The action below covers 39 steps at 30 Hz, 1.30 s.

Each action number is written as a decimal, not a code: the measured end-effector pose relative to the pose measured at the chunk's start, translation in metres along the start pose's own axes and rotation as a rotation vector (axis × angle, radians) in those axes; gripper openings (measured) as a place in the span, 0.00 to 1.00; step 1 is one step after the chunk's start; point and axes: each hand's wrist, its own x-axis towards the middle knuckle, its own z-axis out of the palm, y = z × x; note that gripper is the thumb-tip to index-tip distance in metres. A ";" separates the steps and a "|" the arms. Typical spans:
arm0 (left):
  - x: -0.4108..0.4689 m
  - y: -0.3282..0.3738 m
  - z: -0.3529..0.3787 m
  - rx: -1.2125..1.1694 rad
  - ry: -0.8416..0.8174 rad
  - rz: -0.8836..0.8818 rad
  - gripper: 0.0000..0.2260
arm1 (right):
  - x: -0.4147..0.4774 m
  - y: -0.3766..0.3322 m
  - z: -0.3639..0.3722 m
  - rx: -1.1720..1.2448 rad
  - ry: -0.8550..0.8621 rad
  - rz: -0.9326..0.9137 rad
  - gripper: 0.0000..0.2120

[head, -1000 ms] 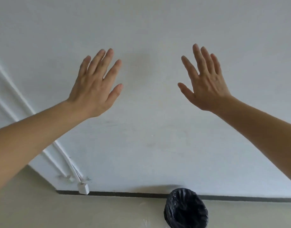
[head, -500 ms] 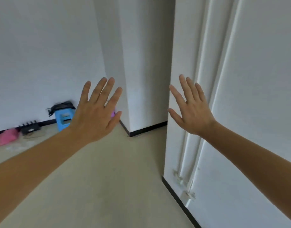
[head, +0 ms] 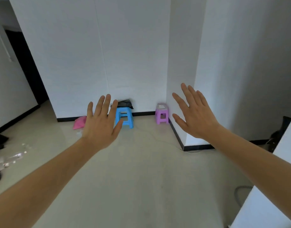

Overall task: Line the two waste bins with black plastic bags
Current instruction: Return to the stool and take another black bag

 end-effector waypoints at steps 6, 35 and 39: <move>0.139 -0.022 0.116 0.058 -0.005 -0.014 0.30 | 0.124 0.062 0.138 0.032 -0.016 -0.012 0.32; 0.735 -0.387 0.686 -0.022 -0.065 -0.123 0.30 | 0.834 0.089 0.746 0.099 -0.124 -0.053 0.32; 0.816 -0.406 0.794 -0.015 -0.087 -0.124 0.30 | 0.909 0.110 0.856 0.106 -0.145 -0.024 0.32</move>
